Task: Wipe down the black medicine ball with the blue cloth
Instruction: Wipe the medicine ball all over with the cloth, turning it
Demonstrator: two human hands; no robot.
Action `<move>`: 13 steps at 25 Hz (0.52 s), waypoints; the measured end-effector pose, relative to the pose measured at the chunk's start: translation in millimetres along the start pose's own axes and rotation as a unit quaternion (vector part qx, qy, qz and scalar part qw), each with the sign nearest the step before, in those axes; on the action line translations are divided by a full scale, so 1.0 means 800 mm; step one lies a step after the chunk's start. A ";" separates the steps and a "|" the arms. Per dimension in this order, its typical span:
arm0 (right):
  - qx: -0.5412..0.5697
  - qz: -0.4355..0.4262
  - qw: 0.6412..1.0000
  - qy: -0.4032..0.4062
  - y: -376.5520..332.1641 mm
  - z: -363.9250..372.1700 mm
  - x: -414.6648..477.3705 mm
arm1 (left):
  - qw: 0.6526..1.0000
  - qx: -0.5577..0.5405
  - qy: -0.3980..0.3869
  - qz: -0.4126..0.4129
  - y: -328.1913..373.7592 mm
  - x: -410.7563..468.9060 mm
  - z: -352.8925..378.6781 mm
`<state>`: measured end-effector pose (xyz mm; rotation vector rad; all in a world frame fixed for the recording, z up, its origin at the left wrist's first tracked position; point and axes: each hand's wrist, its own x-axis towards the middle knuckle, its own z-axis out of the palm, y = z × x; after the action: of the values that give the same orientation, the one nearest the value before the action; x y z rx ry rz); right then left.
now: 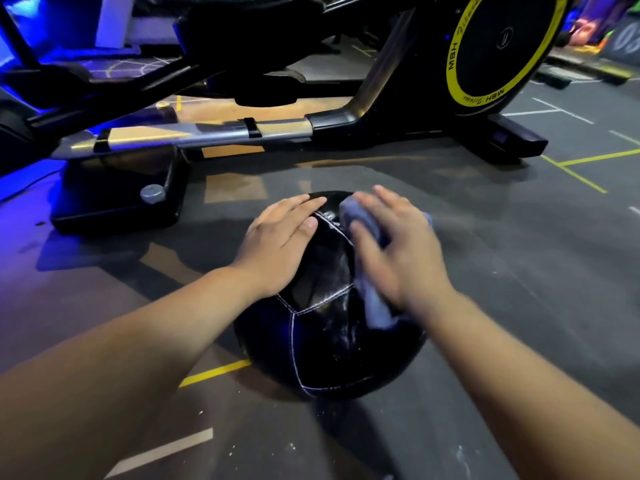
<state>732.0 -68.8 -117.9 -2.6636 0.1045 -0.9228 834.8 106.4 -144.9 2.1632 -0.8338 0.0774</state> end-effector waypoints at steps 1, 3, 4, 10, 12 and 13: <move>0.034 0.066 0.997 -0.009 0.009 -0.001 0.022 | 1.000 0.012 -0.003 -0.002 0.003 0.003 0.005; 0.029 0.075 0.997 0.003 0.006 0.001 0.016 | 0.999 0.030 -0.009 -0.006 0.006 0.013 0.013; 0.025 0.039 0.999 0.017 -0.003 0.002 -0.006 | 0.999 0.034 -0.009 -0.007 0.006 0.020 0.015; -0.075 -0.313 0.946 -0.025 -0.030 0.024 -0.156 | 0.998 0.045 -0.027 -0.022 0.009 0.043 0.021; -0.025 -0.256 0.966 0.008 0.003 0.019 -0.125 | 0.998 0.039 -0.013 -0.042 0.008 0.042 0.015; 0.017 -0.172 0.984 0.042 0.022 0.018 -0.104 | 0.998 0.031 -0.001 -0.061 0.003 0.039 0.011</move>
<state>676.0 -67.1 -183.2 -2.6585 -0.3604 -1.1279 855.7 82.2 -139.3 2.2686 -0.7080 0.0399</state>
